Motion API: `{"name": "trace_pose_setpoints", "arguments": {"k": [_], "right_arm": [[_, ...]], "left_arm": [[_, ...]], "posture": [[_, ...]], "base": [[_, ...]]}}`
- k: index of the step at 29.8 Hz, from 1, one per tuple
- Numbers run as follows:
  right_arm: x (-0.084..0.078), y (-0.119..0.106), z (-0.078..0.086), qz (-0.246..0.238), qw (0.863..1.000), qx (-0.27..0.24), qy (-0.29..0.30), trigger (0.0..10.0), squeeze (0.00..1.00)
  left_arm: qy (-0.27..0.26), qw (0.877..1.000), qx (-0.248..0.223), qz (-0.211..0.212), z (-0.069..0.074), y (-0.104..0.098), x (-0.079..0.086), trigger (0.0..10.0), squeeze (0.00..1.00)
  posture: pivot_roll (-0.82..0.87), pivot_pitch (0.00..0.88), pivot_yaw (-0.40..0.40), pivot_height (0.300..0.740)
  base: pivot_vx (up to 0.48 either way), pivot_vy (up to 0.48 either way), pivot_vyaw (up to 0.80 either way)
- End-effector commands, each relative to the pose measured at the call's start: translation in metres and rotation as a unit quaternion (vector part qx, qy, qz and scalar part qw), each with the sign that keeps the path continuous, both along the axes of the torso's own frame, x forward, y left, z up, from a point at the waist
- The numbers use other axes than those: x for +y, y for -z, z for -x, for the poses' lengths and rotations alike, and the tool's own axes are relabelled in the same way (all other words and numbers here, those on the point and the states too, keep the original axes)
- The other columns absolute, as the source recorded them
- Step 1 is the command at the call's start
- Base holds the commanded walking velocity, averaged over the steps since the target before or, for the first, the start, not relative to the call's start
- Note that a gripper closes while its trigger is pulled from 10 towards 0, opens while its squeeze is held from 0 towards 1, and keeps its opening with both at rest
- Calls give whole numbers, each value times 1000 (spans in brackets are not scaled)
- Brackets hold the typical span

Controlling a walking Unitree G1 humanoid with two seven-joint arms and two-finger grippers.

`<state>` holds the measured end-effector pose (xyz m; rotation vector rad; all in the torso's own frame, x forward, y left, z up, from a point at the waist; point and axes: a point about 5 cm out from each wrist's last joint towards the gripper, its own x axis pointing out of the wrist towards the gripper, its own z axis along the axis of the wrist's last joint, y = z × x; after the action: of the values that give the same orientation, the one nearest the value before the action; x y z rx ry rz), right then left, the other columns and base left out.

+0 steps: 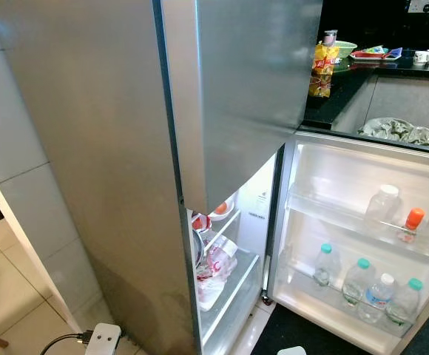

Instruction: Restocking fridge

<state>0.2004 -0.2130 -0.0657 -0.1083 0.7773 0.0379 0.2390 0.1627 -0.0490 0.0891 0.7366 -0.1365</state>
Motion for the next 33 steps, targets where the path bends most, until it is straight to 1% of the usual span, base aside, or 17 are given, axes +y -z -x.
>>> {"name": "trace_pose_setpoints", "arguments": {"k": [1,4,9,10,11,13,16,18,20,22,25,26,27,30,33], "right_arm": [[3,-1,-2,-7,1000,-3,-4,10000,0],[4,2,3,-10,1000,3,-14,10000,0],[6,4,7,-17,1000,6,-13,10000,0],[11,6,10,-28,999,12,-27,10000,0],[11,6,10,-28,999,12,-27,10000,0],[16,8,14,-37,998,15,-42,10000,0],[22,10,18,-30,996,22,-83,10000,0],[21,10,18,-26,994,26,-103,10000,0],[21,10,17,-25,993,27,-110,10000,0],[19,8,14,-16,991,31,-128,10000,0],[19,7,12,-12,990,32,-136,10000,0],[21,6,8,-10,989,34,-146,10000,0],[26,4,3,-12,987,33,-157,10000,0],[44,1,-8,-27,983,25,-178,10000,0],[54,-2,-13,-38,981,17,-188,10000,0]], "left_arm": [[-2,1000,11,-1,5,4,1,10000,0],[9,1000,12,-3,5,5,0,10000,0],[10,1000,-1,5,-1,0,-6,10000,0],[5,1000,-7,12,-3,-1,-7,10000,0],[5,1000,-7,12,-3,-1,-7,10000,0],[4,1000,-6,15,-2,0,-9,10000,0],[7,1000,-8,15,-1,1,-11,10000,0],[6,1000,-10,14,0,1,-12,10000,0],[5,1000,-11,13,0,1,-12,10000,0],[4,1000,-25,6,0,0,-11,10000,0],[3,1000,-29,4,0,-1,-10,10000,0],[-4,999,-34,2,1,-1,-6,10000,0],[-16,999,-38,-3,2,-1,2,10000,0],[-40,998,-40,-22,10,1,22,10000,0],[-40,998,-40,-30,12,0,30,10000,0]], "posture": [[-60,14,59,740],[-63,4,66,740],[-61,2,59,740],[-77,6,47,740],[-77,6,47,740],[-80,5,45,740],[-77,0,22,740],[-66,0,-1,740],[-62,0,-7,740],[-20,0,-58,740],[-12,0,-66,740],[22,0,-91,740],[61,0,-114,740],[101,0,-127,740],[116,0,-117,740]], "base": [[0,0,0],[0,0,0],[0,0,0],[0,0,0],[0,0,0],[0,0,0],[0,0,0],[0,0,0],[0,0,0],[0,0,0],[0,0,0],[0,0,0],[0,0,0],[0,0,0],[0,0,0]]}}
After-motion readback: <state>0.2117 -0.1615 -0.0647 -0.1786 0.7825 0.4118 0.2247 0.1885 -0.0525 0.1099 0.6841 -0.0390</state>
